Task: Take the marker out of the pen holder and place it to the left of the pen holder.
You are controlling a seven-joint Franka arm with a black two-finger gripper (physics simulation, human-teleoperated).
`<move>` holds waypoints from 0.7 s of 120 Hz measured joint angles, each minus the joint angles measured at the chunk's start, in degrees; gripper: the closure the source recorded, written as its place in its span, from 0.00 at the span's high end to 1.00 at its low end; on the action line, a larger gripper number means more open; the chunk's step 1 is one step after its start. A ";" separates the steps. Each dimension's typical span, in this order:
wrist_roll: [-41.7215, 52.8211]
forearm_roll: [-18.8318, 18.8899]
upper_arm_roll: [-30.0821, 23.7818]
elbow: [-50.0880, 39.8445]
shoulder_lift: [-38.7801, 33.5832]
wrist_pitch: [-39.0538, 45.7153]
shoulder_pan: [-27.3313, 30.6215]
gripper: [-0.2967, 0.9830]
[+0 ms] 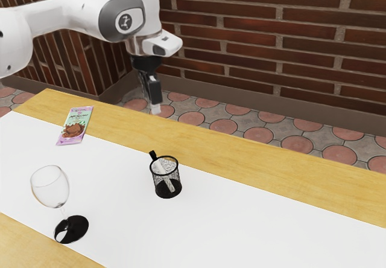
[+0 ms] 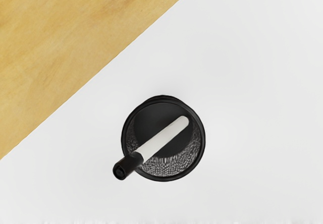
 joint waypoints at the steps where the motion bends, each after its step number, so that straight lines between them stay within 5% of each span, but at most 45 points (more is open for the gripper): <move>1: 0.08 0.12 -0.01 0.05 0.01 -0.04 0.03 0.76; 20: 1.48 0.88 0.17 0.32 2.69 -0.49 0.50 0.77; 60: 2.87 -6.32 1.85 -2.61 7.01 -0.59 2.74 0.77; 84: 3.34 -13.90 1.68 -5.62 7.06 -2.58 5.19 0.77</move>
